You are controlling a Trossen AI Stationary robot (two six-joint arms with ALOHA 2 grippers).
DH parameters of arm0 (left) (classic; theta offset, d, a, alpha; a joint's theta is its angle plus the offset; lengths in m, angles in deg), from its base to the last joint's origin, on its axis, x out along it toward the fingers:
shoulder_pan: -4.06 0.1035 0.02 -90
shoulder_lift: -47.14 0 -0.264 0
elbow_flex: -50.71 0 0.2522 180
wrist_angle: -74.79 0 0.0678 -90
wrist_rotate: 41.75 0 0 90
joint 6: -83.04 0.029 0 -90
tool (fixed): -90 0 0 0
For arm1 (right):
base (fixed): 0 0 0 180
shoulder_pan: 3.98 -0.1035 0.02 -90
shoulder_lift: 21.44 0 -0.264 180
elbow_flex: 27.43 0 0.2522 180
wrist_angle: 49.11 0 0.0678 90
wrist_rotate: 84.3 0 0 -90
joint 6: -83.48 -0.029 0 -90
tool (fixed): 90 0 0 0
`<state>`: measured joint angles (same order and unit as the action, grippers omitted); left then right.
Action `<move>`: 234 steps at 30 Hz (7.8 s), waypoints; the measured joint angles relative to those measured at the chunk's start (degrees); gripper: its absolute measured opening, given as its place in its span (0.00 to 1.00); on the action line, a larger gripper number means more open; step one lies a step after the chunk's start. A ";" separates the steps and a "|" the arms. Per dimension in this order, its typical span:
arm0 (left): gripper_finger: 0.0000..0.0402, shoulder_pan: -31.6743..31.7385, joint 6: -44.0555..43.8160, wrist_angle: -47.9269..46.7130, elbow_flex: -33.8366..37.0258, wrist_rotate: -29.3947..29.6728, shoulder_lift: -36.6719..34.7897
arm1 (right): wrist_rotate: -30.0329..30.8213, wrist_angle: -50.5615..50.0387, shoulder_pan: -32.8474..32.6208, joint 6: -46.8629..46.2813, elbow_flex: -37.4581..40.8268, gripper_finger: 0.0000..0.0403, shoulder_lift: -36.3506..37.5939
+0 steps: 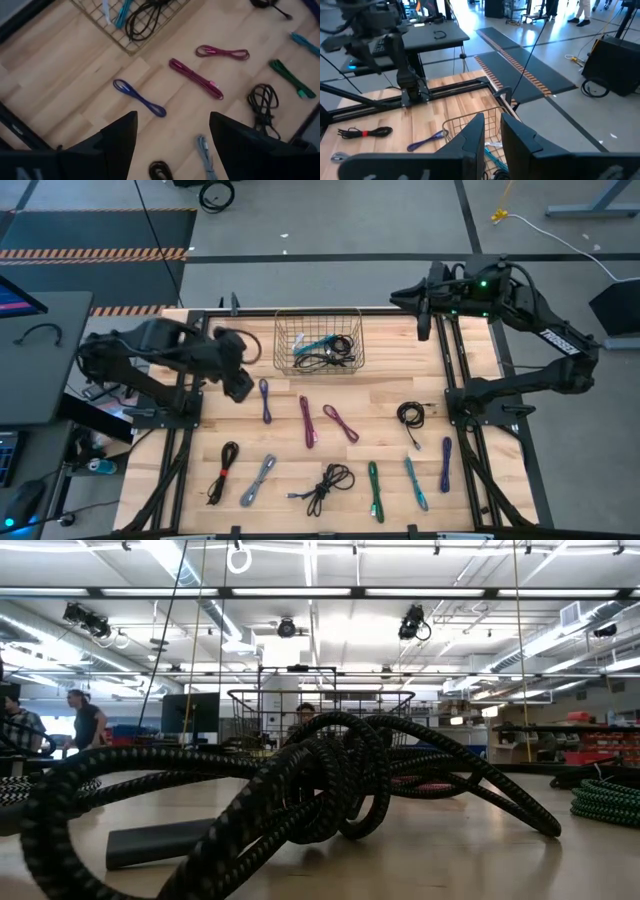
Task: Pick and place USB-C Cables
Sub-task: Put the dark blue charger cable into the wire basket
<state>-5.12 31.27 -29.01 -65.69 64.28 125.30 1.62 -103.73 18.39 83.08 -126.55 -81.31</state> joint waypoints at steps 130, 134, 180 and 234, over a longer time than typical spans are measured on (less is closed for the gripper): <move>0.05 3.85 3.69 29.45 19.63 19.82 -1.98 | -2.03 -3.29 -0.31 2.08 0.07 0.17 -0.48; 0.05 7.75 17.58 30.51 12.93 20.60 -2.00 | -2.02 -2.78 -0.29 0.85 0.07 0.17 -0.48; 0.05 29.76 69.01 43.09 9.38 -18.72 39.18 | -3.52 1.33 -0.31 -7.63 0.04 0.17 -0.48; 0.04 34.13 65.92 46.23 9.21 -20.39 40.42 | -3.52 1.17 -0.31 -7.58 0.02 0.17 -0.48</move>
<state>29.01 97.19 17.22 -56.48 43.89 165.72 -1.90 -102.56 18.08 75.50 -126.53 -81.79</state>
